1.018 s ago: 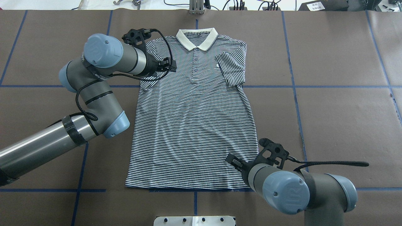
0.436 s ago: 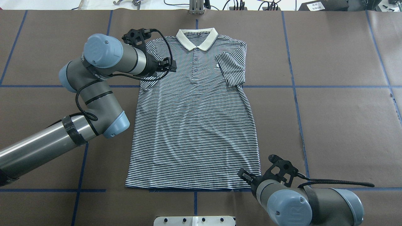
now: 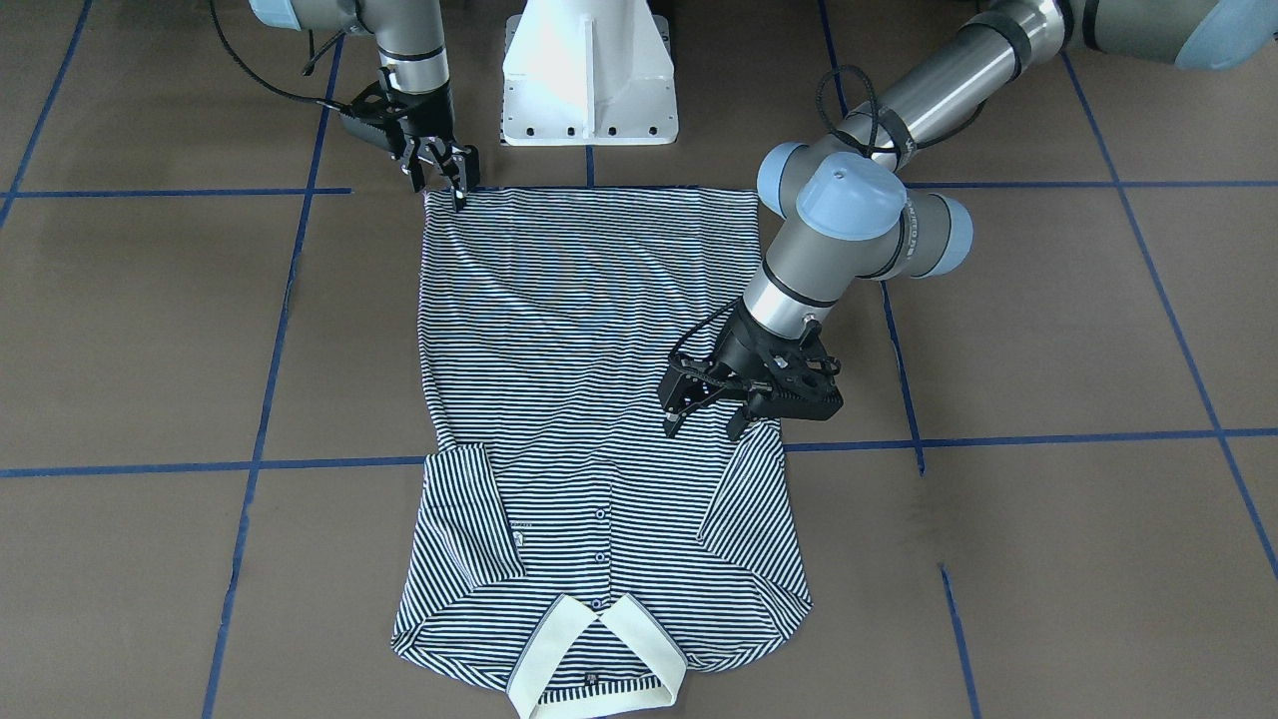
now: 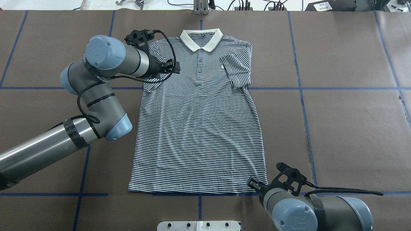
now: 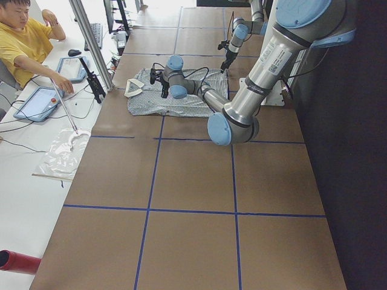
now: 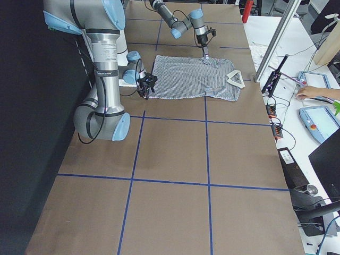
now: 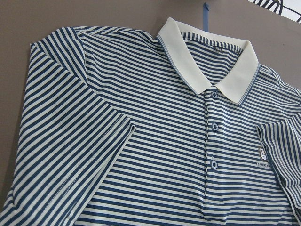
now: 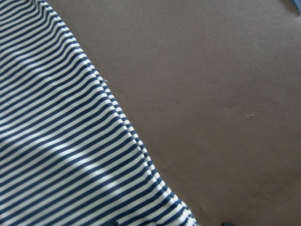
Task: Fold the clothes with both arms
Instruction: 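Move both grippers down to the bottom hem corners of the shirt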
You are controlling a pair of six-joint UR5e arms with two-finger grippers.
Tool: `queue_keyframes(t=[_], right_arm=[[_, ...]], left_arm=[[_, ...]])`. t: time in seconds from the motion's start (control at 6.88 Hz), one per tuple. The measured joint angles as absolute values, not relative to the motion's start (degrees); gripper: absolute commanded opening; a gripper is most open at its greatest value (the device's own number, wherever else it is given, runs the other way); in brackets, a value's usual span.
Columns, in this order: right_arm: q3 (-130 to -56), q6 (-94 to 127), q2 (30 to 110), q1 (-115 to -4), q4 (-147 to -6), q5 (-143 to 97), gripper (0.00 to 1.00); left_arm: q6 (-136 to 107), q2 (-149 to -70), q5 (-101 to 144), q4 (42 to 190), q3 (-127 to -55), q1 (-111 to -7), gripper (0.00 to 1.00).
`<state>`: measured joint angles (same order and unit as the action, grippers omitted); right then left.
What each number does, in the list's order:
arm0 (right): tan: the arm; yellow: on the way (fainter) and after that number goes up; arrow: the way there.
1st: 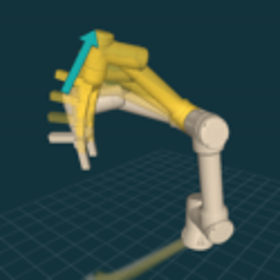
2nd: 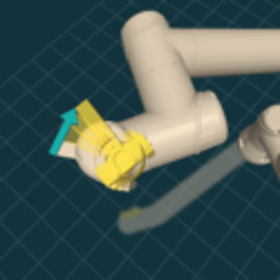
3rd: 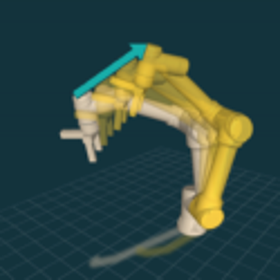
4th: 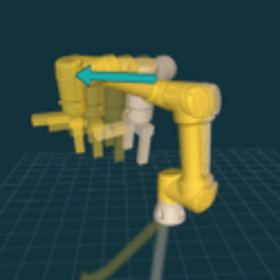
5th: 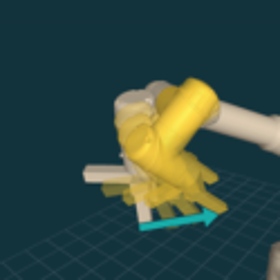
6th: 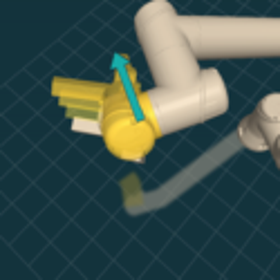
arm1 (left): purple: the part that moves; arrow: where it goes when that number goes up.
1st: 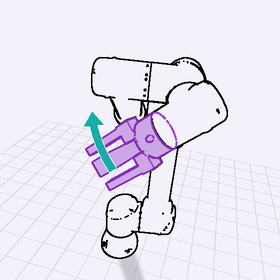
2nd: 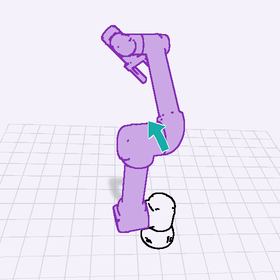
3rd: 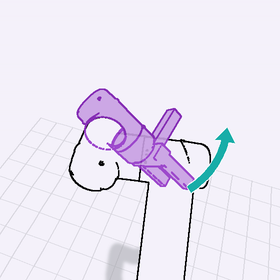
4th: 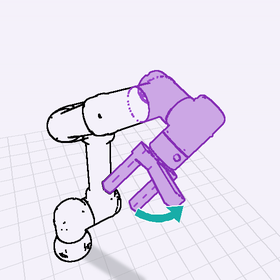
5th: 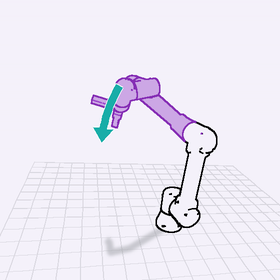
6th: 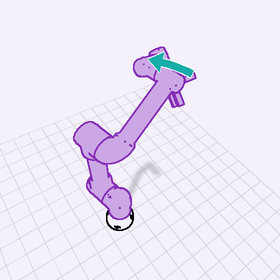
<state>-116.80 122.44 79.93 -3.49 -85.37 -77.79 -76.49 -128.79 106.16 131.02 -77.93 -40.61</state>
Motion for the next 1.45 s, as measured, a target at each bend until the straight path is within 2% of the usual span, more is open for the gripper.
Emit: queue_keyframes(t=[0.87,1.02,1.16,1.31,1.45], right_arm=[[-119.93,124.10,80.15,-3.63,-85.43,-77.78,0.00],[-120.92,124.10,80.42,-3.66,-85.45,-77.80,0.00],[-122.28,124.10,81.33,-3.62,-85.47,-77.87,0.00],[-123.58,124.13,82.78,-3.34,-85.45,-77.90,0.00],[-124.21,124.14,83.84,-2.91,-85.44,-77.89,0.00]], left_arm=[[-76.93,-127.88,106.12,130.93,-79.05,-40.22,0.83],[-79.73,-126.23,105.58,130.63,-82.06,-39.10,0.82],[-83.46,-122.20,103.16,128.99,-88.24,-36.33,0.82],[-85.41,-116.52,99.27,123.57,-97.47,-31.73,0.82],[-86.34,-110.76,96.97,117.88,-105.80,-27.53,0.78]])
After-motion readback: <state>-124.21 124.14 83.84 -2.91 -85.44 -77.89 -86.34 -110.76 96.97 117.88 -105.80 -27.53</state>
